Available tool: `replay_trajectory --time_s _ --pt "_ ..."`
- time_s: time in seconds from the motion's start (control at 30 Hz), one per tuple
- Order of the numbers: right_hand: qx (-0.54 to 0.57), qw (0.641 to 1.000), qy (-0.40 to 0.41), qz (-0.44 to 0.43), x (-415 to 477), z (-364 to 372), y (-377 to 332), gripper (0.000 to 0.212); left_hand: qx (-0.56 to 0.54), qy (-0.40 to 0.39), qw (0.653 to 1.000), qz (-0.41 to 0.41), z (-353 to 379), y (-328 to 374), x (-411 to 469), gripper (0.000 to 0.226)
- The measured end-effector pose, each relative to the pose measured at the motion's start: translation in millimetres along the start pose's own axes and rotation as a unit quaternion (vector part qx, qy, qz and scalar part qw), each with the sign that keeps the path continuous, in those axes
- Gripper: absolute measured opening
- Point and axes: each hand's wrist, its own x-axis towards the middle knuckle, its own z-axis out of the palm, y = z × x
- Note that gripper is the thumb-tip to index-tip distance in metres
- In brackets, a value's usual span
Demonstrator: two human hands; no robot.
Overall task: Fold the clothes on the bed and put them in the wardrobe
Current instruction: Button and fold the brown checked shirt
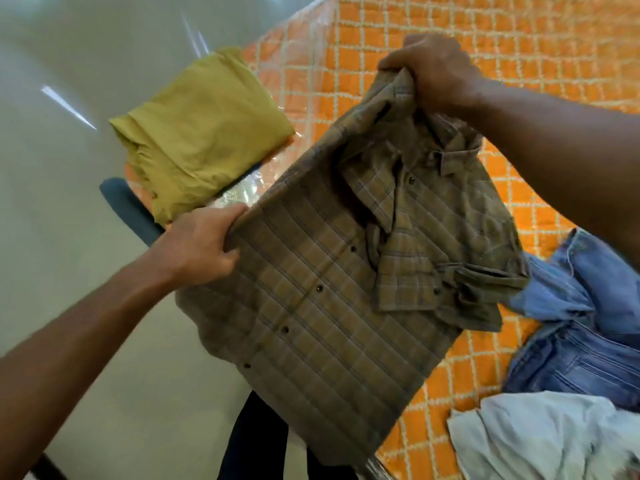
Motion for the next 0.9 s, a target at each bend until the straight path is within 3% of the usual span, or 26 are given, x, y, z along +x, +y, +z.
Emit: replay_trajectory --time_s 0.13,0.27,0.33,0.43,0.57,0.7,0.8,0.9 --pt "-0.039 0.999 0.019 -0.019 -57.3 -9.5 27.6 0.041 0.079 -0.117 0.987 -0.071 14.6 41.2 -43.5 0.049" --pt "-0.099 0.995 0.007 -0.034 -112.8 -14.6 39.7 0.044 0.115 -0.163 0.979 -0.050 70.6 88.9 -90.6 0.074" --pt "-0.123 0.992 0.001 -0.012 -149.0 -17.7 47.6 0.042 0.114 -0.178 0.976 -0.049 109.2 115.4 -111.4 0.087" --pt "-0.150 0.987 -0.044 0.044 -196.7 -14.1 51.4 0.027 0.115 -0.191 0.973 -0.057 146.9 141.8 -131.8 0.090" --pt "-0.171 0.973 -0.108 0.109 -247.3 8.1 65.0 0.025 0.141 -0.220 0.964 -0.056 184.9 172.6 -155.1 0.103" --pt "-0.140 0.964 -0.142 0.176 -286.7 45.2 79.2 0.030 0.155 -0.250 0.954 -0.061 229.2 187.8 -170.5 0.104" --pt "-0.085 0.960 -0.190 0.189 -305.9 76.8 83.3 0.045 0.133 -0.297 0.942 -0.075 265.3 192.5 -174.1 0.098" --pt "-0.053 0.959 -0.167 0.223 -312.6 104.9 77.7 0.035 0.100 -0.311 0.941 -0.092 281.1 190.2 -170.6 0.084"
